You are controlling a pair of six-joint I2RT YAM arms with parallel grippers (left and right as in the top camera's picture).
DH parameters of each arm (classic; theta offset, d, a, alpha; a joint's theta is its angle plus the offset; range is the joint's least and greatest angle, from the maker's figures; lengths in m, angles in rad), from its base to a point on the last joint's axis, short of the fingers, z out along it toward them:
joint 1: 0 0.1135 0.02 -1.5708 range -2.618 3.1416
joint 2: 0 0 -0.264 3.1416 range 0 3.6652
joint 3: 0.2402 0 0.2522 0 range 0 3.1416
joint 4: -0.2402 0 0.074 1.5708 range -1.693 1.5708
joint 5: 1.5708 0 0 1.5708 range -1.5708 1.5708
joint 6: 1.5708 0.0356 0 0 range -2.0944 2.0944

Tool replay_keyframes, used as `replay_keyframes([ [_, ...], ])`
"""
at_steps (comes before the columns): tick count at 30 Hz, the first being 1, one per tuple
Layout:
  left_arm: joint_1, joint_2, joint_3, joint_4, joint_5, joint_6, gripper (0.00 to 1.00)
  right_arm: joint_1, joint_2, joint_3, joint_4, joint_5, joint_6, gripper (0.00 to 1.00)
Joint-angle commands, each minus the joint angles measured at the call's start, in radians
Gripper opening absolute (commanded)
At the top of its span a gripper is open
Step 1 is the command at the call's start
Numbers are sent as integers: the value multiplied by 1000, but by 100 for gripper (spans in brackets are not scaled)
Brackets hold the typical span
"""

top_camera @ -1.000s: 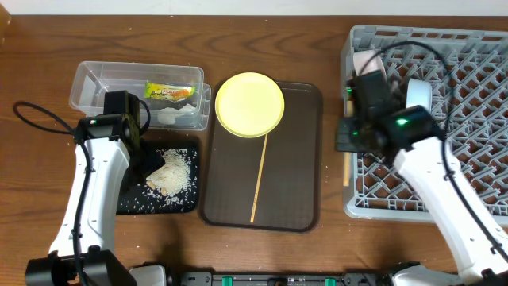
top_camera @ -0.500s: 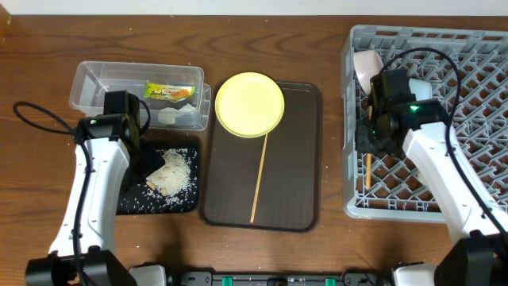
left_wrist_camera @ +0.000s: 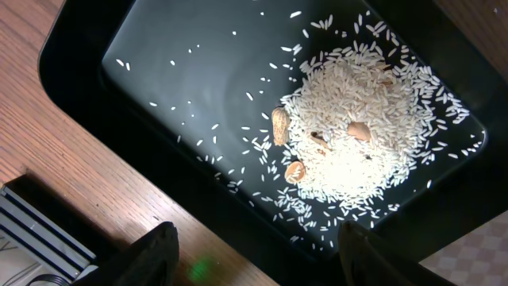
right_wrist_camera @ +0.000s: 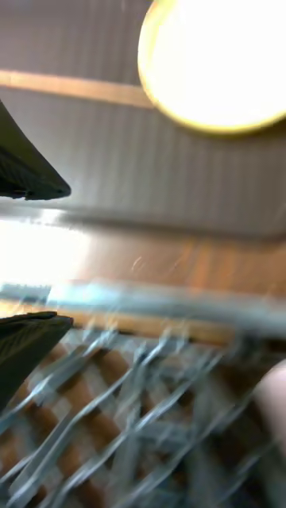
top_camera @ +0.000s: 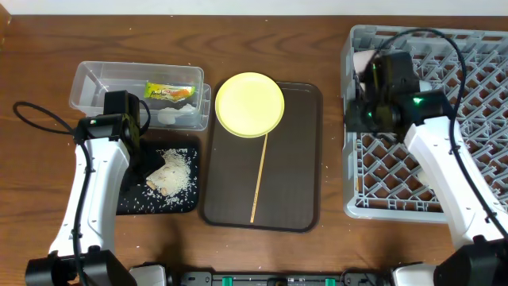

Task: Sort waste into correct bins and load items into the dishwasher rack
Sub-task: 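Carry the chopstick with the right gripper into the rack and release, then return the right gripper to the tray and grasp the second chopstick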

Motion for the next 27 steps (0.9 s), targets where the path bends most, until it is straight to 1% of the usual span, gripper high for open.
replay_keyframes([
  [1, 4, -6, 4, -2, 3, 5, 67, 79, -23, 21, 24, -113, 65, 47],
  [3, 4, -6, 4, -2, 3, 5, 67, 132, -19, 18, 34, -100, 100, 49],
  [6, 4, -6, 4, -2, 3, 5, 67, 229, -1, 6, 45, -52, 159, 56],
  [10, 4, -6, 4, -2, 3, 5, 67, 361, 66, 3, 47, 3, 217, 56],
  [14, 4, -6, 4, -2, 3, 5, 67, 459, 166, 3, 56, 8, 286, 56],
  [16, 4, -6, 4, -2, 3, 5, 67, 499, 223, 3, 61, 8, 330, 56],
  [18, 4, -6, 4, -2, 3, 5, 67, 537, 278, 3, 62, 8, 374, 52],
  [22, 4, -6, 4, -2, 3, 5, 67, 600, 370, 3, 77, 8, 474, 49],
  [24, 4, -6, 4, -3, 3, 5, 67, 623, 405, 3, 89, 9, 492, 48],
  [27, 4, -6, 4, -3, 3, 5, 67, 642, 438, 3, 82, 49, 501, 44],
])
